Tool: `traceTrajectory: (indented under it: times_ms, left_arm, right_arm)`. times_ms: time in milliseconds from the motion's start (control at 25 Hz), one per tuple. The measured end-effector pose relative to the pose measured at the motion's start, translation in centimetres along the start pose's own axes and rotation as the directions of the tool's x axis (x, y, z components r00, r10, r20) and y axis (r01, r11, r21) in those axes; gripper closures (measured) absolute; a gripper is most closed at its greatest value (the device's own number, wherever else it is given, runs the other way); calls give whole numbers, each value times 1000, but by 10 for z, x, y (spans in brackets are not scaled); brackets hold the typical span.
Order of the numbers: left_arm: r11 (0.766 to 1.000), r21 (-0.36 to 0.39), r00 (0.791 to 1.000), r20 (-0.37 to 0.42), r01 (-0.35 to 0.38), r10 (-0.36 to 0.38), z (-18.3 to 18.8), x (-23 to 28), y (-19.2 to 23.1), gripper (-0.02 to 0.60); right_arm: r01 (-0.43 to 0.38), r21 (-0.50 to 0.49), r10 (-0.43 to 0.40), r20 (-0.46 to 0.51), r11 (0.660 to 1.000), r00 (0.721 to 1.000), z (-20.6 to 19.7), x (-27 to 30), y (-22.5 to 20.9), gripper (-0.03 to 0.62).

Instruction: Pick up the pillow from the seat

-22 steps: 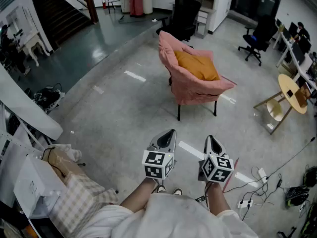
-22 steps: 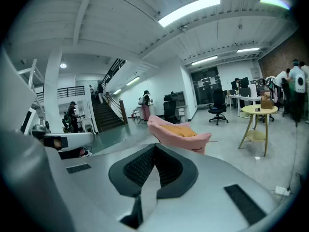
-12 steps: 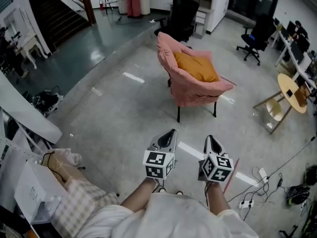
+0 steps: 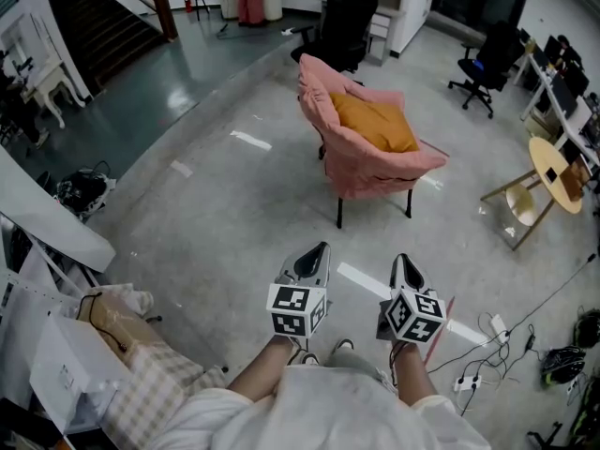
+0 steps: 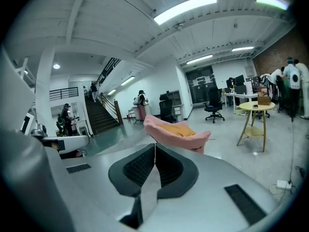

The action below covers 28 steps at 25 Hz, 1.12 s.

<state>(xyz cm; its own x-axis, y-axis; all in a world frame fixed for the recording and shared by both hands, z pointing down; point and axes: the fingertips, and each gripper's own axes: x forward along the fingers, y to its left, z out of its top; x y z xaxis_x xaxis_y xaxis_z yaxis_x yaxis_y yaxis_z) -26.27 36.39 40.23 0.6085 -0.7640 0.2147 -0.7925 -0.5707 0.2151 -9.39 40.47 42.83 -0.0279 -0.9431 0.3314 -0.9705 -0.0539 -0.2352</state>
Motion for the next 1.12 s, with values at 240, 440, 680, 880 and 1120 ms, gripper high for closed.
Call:
traceTrajectory:
  times_ms: [240,440,680,880,1120]
  left_arm:
    - [1000,-5,1000,-11,3,-3,-2,27,13,574]
    - [1000,18,1000,-21,-6,6,6,67,23,574]
    - [999,28,999,-16,-32,32,29,129,40,574]
    - [998,25,998,-17,-57,57,45,177,52,574]
    - [997,21,997,-27,-70,71,53,233,56,574]
  right_arm:
    - [21,5,-21,-20,1000,1000,-1,27,-12,565]
    - [28,27,-27,-28,999,999,9,66,-35,565]
    - [7,23,-6,-44,1000,999,37,128,-58,565]
    - [-8,12,9,-57,1000,998,62,176,-79,565]
    - [-25,10,26,-81,1000,996,77,225,-104,565]
